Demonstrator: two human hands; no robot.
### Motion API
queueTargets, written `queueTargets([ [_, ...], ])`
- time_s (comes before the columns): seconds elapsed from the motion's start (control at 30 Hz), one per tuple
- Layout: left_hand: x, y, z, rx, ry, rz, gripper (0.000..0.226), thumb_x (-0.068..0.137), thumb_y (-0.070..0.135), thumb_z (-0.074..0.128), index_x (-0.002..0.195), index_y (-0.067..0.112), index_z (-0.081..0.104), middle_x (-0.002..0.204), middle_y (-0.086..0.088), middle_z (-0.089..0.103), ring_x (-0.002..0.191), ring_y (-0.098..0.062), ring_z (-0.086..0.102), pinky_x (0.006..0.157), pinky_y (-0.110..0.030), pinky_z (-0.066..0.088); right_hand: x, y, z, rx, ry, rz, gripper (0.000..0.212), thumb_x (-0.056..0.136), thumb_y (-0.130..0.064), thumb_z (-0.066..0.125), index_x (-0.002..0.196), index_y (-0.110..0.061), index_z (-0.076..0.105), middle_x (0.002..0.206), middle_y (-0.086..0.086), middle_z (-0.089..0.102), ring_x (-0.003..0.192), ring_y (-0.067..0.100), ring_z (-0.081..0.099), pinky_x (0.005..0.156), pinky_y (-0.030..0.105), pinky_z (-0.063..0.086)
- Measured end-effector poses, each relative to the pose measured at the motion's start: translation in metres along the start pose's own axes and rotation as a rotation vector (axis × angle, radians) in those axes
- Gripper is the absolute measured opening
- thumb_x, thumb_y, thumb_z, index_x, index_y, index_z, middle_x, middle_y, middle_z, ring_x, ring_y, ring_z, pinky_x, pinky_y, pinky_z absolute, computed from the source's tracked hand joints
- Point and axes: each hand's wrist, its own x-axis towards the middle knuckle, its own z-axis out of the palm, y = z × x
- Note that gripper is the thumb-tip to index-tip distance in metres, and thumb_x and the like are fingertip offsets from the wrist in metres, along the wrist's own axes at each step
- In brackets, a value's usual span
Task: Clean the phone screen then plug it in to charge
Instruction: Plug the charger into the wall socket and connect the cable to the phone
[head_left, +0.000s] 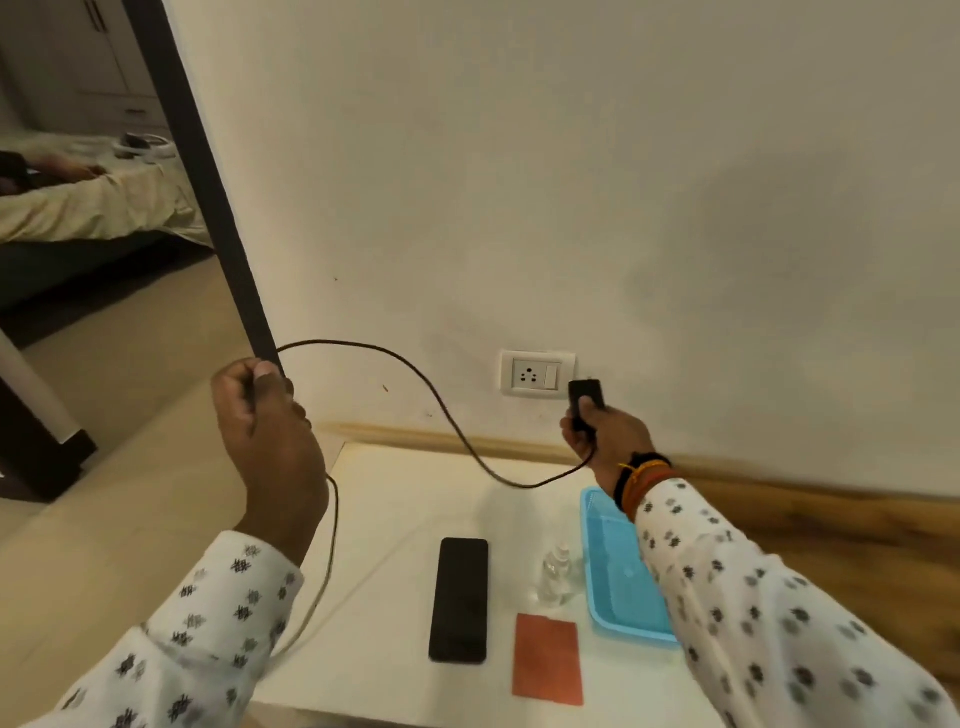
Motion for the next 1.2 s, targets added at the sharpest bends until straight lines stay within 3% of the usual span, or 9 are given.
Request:
queueTargets([
  [0.13, 0.003, -0.017, -0.006, 0.125, -0.106, -0.013, 0.018, 0.098, 0.021, 0.050, 0.083, 0.028, 0.057, 0.068, 0.009, 0.046, 0.056, -0.007, 0.038, 0.054, -0.025, 0.033, 0.015, 0.024, 0.018, 0.044, 0.002, 0.100, 0.026, 0.095, -0.002, 0.056, 0.118, 0.007, 0.052, 0.110, 0.022, 0.055, 0.081, 0.031, 0.059, 0.060, 0.035, 0.061],
  [0.23, 0.001, -0.035, -0.006, 0.276, -0.253, 0.036, 0.012, 0.095, 0.019, 0.056, 0.085, 0.020, 0.063, 0.072, 0.005, 0.053, 0.063, -0.012, 0.044, 0.061, -0.030, 0.038, 0.028, 0.034, 0.023, 0.065, 0.026, 0.147, 0.019, 0.094, 0.001, 0.055, 0.113, 0.005, 0.052, 0.113, 0.024, 0.055, 0.090, 0.037, 0.058, 0.064, 0.041, 0.061],
  [0.33, -0.003, -0.049, 0.001, 0.384, -0.338, 0.062, 0.012, 0.094, 0.026, 0.059, 0.085, 0.022, 0.066, 0.069, 0.012, 0.059, 0.064, -0.013, 0.049, 0.061, -0.032, 0.043, 0.042, 0.041, 0.023, 0.006, 0.078, 0.164, 0.010, 0.093, 0.000, 0.058, 0.100, 0.005, 0.054, 0.103, 0.022, 0.058, 0.084, 0.033, 0.059, 0.069, 0.039, 0.058],
  [0.43, -0.002, -0.060, 0.011, 0.382, -0.353, 0.038, 0.013, 0.094, 0.026, 0.059, 0.084, 0.027, 0.067, 0.069, 0.015, 0.062, 0.065, -0.007, 0.052, 0.065, -0.030, 0.045, 0.056, 0.050, 0.020, -0.187, 0.105, 0.103, 0.010, 0.092, -0.005, 0.062, 0.101, 0.000, 0.060, 0.088, 0.015, 0.061, 0.075, 0.026, 0.059, 0.070, 0.034, 0.056],
  [0.53, -0.001, -0.065, 0.022, 0.383, -0.392, 0.028, 0.014, 0.094, 0.025, 0.060, 0.082, 0.027, 0.067, 0.068, 0.015, 0.062, 0.062, -0.003, 0.049, 0.064, -0.030, 0.043, 0.068, 0.054, 0.020, -0.204, 0.099, 0.089, 0.003, 0.090, -0.001, 0.062, 0.087, -0.002, 0.062, 0.083, 0.014, 0.063, 0.072, 0.026, 0.061, 0.086, 0.040, 0.056],
  [0.63, 0.000, -0.069, 0.031, 0.409, -0.431, 0.034, 0.011, 0.094, 0.025, 0.061, 0.084, 0.026, 0.067, 0.071, 0.014, 0.064, 0.065, -0.003, 0.051, 0.067, -0.029, 0.044, 0.079, 0.056, 0.025, -0.188, 0.113, 0.098, 0.016, 0.089, 0.003, 0.060, 0.075, -0.003, 0.058, 0.077, 0.016, 0.062, 0.068, 0.026, 0.060, 0.092, 0.047, 0.054],
  [0.87, 0.001, -0.080, 0.045, 0.386, -0.476, 0.012, 0.018, 0.094, 0.020, 0.062, 0.079, 0.028, 0.066, 0.063, 0.018, 0.058, 0.058, 0.000, 0.046, 0.064, -0.028, 0.040, 0.096, 0.060, 0.034, -0.187, 0.119, 0.085, 0.012, 0.090, -0.003, 0.063, 0.080, -0.003, 0.057, 0.087, 0.016, 0.062, 0.084, 0.031, 0.063, 0.083, 0.037, 0.056],
  [0.97, 0.002, -0.083, 0.050, 0.405, -0.484, 0.018, 0.018, 0.094, 0.021, 0.062, 0.078, 0.029, 0.066, 0.062, 0.018, 0.057, 0.059, -0.001, 0.046, 0.065, -0.029, 0.040, 0.101, 0.064, 0.036, -0.196, 0.129, 0.095, 0.013, 0.090, -0.005, 0.064, 0.079, -0.005, 0.057, 0.085, 0.014, 0.063, 0.081, 0.029, 0.065, 0.079, 0.035, 0.057],
  [1.2, 0.002, -0.090, 0.052, 0.375, -0.469, -0.032, 0.013, 0.091, 0.022, 0.062, 0.079, 0.024, 0.067, 0.061, 0.017, 0.057, 0.060, -0.004, 0.046, 0.066, -0.030, 0.041, 0.108, 0.075, 0.034, -0.280, 0.139, 0.011, 0.014, 0.088, -0.012, 0.067, 0.075, -0.014, 0.062, 0.078, 0.008, 0.068, 0.074, 0.024, 0.069, 0.087, 0.043, 0.057],
])
